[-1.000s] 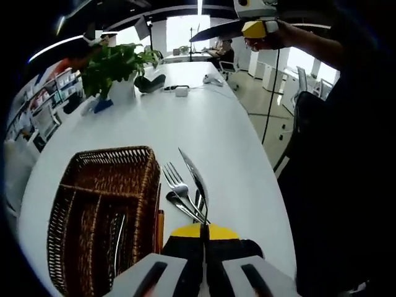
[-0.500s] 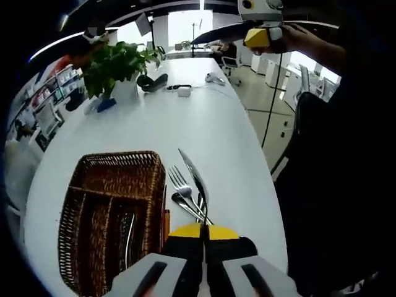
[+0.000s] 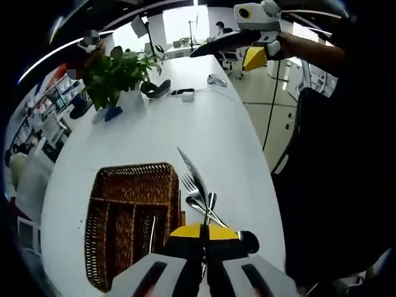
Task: Arrange the knives, forks, and spoons in their matching storage slots by inserting each utensil handle-first until every utensil is classified and aligned in the correct compartment
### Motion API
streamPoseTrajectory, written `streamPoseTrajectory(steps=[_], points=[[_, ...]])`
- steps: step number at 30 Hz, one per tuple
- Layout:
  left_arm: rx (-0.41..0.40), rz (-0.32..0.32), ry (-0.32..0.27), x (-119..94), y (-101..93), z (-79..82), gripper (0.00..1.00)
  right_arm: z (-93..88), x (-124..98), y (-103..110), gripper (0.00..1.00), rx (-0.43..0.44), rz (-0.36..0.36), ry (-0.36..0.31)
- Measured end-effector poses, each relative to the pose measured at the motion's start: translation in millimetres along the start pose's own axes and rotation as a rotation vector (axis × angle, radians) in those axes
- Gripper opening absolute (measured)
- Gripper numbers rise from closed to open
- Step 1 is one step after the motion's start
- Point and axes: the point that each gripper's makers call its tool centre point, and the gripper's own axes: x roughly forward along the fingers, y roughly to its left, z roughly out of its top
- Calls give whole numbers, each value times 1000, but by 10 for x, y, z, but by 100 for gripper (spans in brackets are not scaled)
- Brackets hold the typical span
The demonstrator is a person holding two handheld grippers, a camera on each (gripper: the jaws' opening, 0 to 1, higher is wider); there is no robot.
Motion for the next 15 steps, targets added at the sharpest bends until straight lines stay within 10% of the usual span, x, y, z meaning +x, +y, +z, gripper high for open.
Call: streamPoseTrajectory(steps=[15], points=[[42,-3,22,-149,-90,43,0,12,-38,66,99,-6,7,-12]])
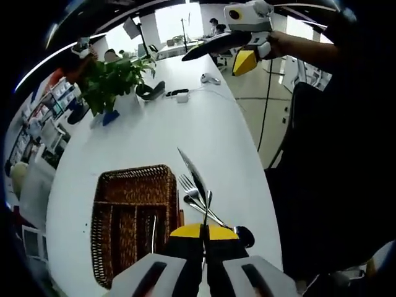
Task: Arrange the knives, forks, and spoons in their matching storage slots by inserting each utensil handle-first until every utensil is classified and aligned in the correct compartment
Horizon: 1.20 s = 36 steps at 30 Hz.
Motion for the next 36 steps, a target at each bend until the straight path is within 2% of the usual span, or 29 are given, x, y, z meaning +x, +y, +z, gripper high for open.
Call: streamPoseTrajectory(steps=[12,24,36], points=[[46,7,22,-54,18,-75,0,-32,13,56,99,-1,10,3],[37,9,47,-68,178,-156,0,-23,77,45,99,-2,8,10],[42,-3,62,-46,251,-203,0,35,126,-6,99,-16,-5,2]])
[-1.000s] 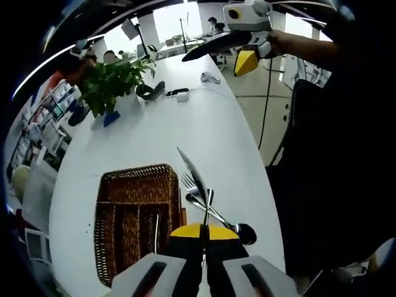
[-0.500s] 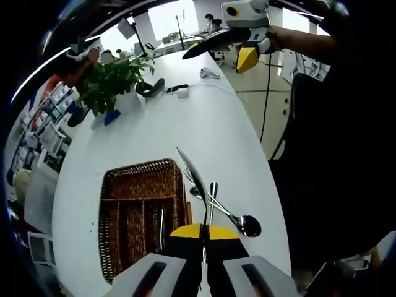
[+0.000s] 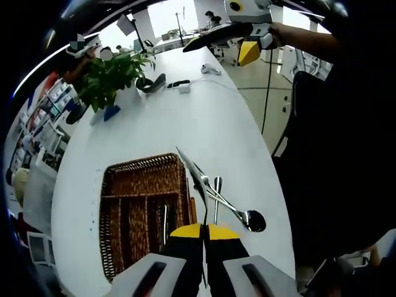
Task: Arrange the knives, forks, and spoons in their matching storage slots by inserting each utensil handle-first until every utensil is classified and aligned in the correct compartment
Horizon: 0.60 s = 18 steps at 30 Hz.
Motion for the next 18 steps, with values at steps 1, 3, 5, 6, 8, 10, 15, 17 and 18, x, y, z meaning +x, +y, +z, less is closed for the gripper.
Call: streamPoseTrajectory(steps=[1,3,5,6,8,10,15,17,18], points=[[1,0,1,-1,11,-3,0,0,5,0,99,1,0,0],[2,-3,5,-8,29,-11,0,-3,20,6,99,3,1,0],[4,-5,7,-8,48,-22,0,-9,35,13,99,5,3,1],[6,-8,13,-6,63,-37,0,-16,44,19,99,6,3,1],[11,-8,22,-14,96,-58,0,-24,53,23,99,8,4,2],[11,-8,23,-30,128,-63,0,-31,57,25,99,11,3,2],[22,-4,31,-37,205,-86,0,-64,60,27,99,15,1,9],[27,-4,33,-39,225,-87,0,-70,57,21,99,20,-2,9],[29,-5,31,-39,239,-84,0,-68,55,15,99,26,-3,8]])
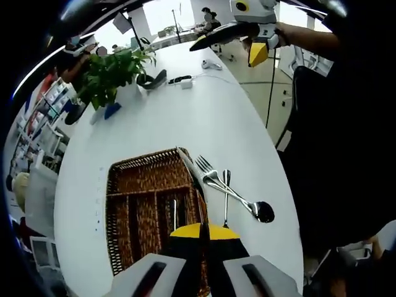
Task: Arrange the knives, forks, and spoons in their matching storage slots by inserting each utensil handle-first until every utensil is classified and aligned in the correct compartment
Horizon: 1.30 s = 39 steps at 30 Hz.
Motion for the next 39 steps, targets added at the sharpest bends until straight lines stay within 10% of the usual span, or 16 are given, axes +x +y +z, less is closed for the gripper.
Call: streamPoseTrajectory(steps=[39], points=[[63,-13,31,72,785,-239,0,-71,469,-90,99,46,1,71]])
